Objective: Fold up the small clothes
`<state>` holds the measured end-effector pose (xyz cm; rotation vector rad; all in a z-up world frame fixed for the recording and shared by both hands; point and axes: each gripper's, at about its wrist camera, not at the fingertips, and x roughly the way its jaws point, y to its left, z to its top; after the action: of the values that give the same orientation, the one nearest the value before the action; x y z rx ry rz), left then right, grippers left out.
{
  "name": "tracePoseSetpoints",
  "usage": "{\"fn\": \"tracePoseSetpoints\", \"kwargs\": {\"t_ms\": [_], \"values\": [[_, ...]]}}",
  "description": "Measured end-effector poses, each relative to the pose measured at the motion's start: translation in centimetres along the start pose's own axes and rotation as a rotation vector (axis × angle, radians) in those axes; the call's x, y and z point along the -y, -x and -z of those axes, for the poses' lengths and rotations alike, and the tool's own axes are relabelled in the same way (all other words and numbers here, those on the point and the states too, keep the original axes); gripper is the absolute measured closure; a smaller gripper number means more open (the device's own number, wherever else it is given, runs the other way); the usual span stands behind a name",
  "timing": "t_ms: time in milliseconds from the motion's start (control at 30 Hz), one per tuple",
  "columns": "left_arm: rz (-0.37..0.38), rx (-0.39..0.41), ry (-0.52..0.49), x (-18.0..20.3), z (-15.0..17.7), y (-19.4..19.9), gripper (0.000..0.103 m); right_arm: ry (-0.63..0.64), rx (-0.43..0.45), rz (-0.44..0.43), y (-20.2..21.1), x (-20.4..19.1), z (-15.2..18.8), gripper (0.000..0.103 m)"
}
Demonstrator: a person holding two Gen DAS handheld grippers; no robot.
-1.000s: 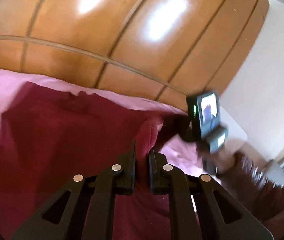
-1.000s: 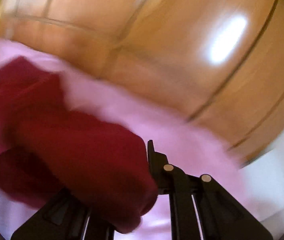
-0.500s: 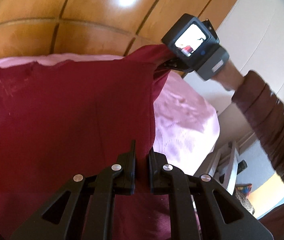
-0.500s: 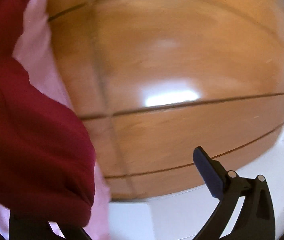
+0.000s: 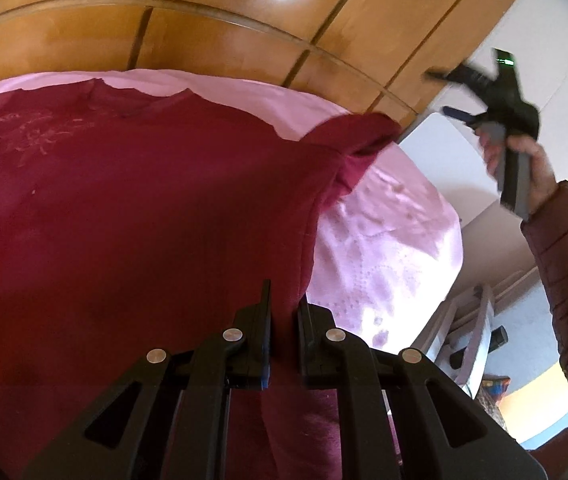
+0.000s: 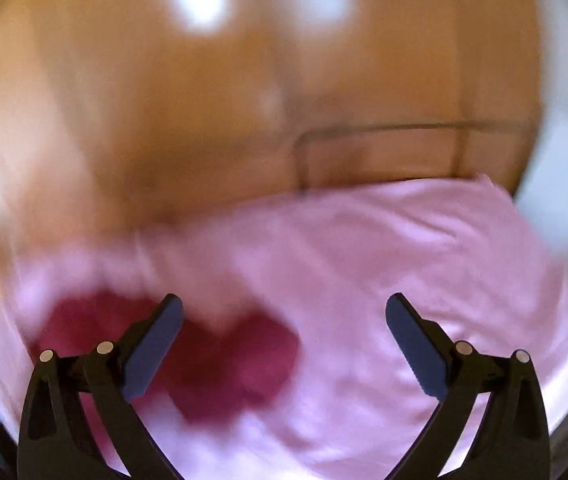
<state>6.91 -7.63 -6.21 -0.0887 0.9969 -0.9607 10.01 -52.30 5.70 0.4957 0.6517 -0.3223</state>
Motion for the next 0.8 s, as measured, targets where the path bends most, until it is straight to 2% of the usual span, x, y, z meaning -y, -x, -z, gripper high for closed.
{"fn": "tracePoseSetpoints", "kwargs": {"t_ms": [33, 67, 133, 200, 267, 333, 367, 433, 467, 500, 533, 633, 667, 700, 733, 767, 800], "values": [[-0.003, 0.001, 0.001, 0.1, 0.0, 0.0, 0.094, -0.056, 0.037, 0.012, 0.7, 0.8, -0.7, 0.002], [-0.006, 0.003, 0.002, 0.0, 0.0, 0.1, 0.094, -0.038, 0.05, 0.041, 0.8, 0.9, -1.2, 0.002], [-0.01, 0.012, 0.005, 0.0, -0.1, 0.3, 0.094, 0.029, -0.021, 0.074, 0.2, 0.2, -0.3, 0.002], [-0.011, 0.013, 0.011, 0.1, 0.0, 0.1, 0.094, 0.086, -0.096, 0.076, 0.5, -0.3, 3.0, 0.009], [-0.014, 0.011, 0.009, 0.1, 0.1, 0.1, 0.094, 0.157, -0.169, 0.076, -0.2, -0.9, 6.8, 0.036], [-0.02, 0.012, 0.001, 0.1, 0.0, 0.2, 0.094, 0.186, -0.261, 0.048, -1.0, -0.7, 12.6, 0.048], [-0.023, 0.014, -0.004, 0.1, 0.0, 0.3, 0.094, 0.209, -0.288, 0.012, -1.9, -1.5, 15.0, 0.048], [-0.027, 0.014, -0.001, 0.1, 0.0, 0.3, 0.094, 0.206, -0.3, -0.049, -3.4, -2.3, 17.6, 0.046], [-0.032, 0.014, -0.002, 0.1, 0.0, 0.4, 0.094, 0.196, -0.3, -0.076, -3.5, -3.0, 18.6, 0.036], [-0.038, 0.015, -0.006, 0.1, 0.1, 0.5, 0.094, 0.195, -0.288, -0.098, -4.4, -4.0, 19.3, 0.031], [-0.044, 0.018, -0.009, 0.3, 0.0, 0.6, 0.094, 0.208, -0.268, -0.098, -5.3, -5.1, 19.8, 0.028], [-0.054, 0.024, -0.014, 0.4, 0.0, 0.9, 0.094, 0.237, -0.273, -0.09, -8.1, -7.4, 20.6, 0.028], [-0.057, 0.027, -0.016, 0.5, 0.0, 1.0, 0.094, 0.267, -0.281, -0.056, -9.0, -8.1, 20.9, 0.037], [-0.058, 0.029, -0.018, 0.6, 0.0, 1.0, 0.094, 0.308, -0.308, 0.007, -10.5, -8.6, 21.5, 0.052], [-0.059, 0.031, -0.02, 0.7, -0.1, 1.1, 0.094, 0.316, -0.333, 0.037, -11.8, -8.4, 21.7, 0.075], [-0.06, 0.033, -0.022, 0.7, -0.1, 1.1, 0.094, 0.31, -0.336, 0.041, -12.0, -8.0, 22.0, 0.089], [-0.06, 0.035, -0.028, 0.8, 0.0, 1.2, 0.094, 0.306, -0.323, 0.043, -11.4, -7.4, 21.8, 0.097]]}}
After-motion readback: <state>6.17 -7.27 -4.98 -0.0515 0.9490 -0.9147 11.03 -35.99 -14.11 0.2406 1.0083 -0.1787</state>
